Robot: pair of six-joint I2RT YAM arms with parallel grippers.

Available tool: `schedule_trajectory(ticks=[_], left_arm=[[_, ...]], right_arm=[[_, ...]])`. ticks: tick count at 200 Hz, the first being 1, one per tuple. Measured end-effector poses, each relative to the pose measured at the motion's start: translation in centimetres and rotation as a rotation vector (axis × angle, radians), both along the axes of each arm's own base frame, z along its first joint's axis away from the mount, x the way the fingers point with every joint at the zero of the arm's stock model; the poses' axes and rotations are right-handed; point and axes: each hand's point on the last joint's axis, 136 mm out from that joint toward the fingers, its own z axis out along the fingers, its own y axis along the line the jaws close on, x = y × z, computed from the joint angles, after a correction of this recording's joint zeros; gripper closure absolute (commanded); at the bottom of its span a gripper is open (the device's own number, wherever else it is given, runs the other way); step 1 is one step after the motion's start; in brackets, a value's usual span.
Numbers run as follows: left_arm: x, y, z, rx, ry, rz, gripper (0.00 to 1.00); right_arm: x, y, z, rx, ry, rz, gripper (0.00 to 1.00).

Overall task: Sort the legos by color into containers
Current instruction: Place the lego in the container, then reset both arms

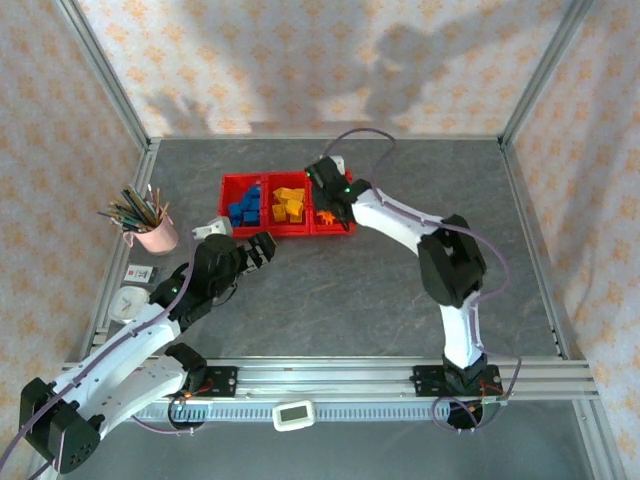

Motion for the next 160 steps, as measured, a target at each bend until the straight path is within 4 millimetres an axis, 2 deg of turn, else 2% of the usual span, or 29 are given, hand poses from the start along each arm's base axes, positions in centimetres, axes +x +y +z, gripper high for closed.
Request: schedule_trajectory(ticks=[11,19,46,62,75,78,86,99,102,106,123,135,142,150,160], left_arm=[[0.2,0.1,0.0,0.006,-0.005,0.007,0.01],[0.3,0.2,0.0,0.008,-0.007,0.01,0.01],[0.8,0.7,0.1,0.022,-0.016,0.025,0.01],[1.1,1.5,0.4,0.041,-0.03,0.055,0.01],[1.6,2.7,0.9,0.074,-0.051,0.099,0.01],[1.7,3.0,1.0,0.083,-0.056,0.11,0.01],[2.0,4.1,1.2,0.114,-0.072,0.152,0.01],[2.4,6.5,1.6,0.173,-0.097,0.241,0.01],[2.5,7.2,1.7,0.191,-0.104,0.265,0.01],[2.6,8.2,1.8,0.213,-0.117,0.3,0.01],[2.6,12.2,1.4,0.323,-0.147,0.431,0.01],[2.2,14.8,0.3,0.414,-0.147,0.506,0.01],[1.8,16.4,-0.6,0.46,-0.135,0.544,0.01],[1.5,17.8,-1.7,0.491,-0.123,0.573,0.01],[1.1,19.6,-3.0,0.523,-0.115,0.618,0.01]], right_arm=[[1.7,-0.2,-0.3,-0.013,-0.013,-0.013,0.53],[2.6,-0.3,-0.5,-0.017,-0.018,-0.019,0.49],[3.7,-0.5,1.0,-0.014,-0.048,-0.015,0.34],[3.2,-0.9,2.8,-0.001,-0.077,-0.019,0.22],[1.8,-2.5,4.1,0.006,-0.097,-0.04,0.02],[1.4,-3.0,4.4,0.006,-0.104,-0.039,0.0],[0.1,-4.9,5.1,0.009,-0.115,-0.068,0.0],[-1.9,-9.7,6.3,0.024,-0.159,-0.161,0.0],[-2.4,-11.6,6.7,0.023,-0.176,-0.2,0.0],[-2.9,-13.0,6.7,0.027,-0.191,-0.232,0.0],[-5.2,-23.1,6.6,0.008,-0.286,-0.473,0.0],[-7.5,-29.9,4.9,-0.034,-0.328,-0.645,0.0],[-8.8,-32.8,3.5,-0.057,-0.339,-0.72,0.0],[-10.2,-35.2,1.4,-0.078,-0.336,-0.777,0.0],[-11.9,-37.1,-1.4,-0.106,-0.315,-0.811,0.0]])
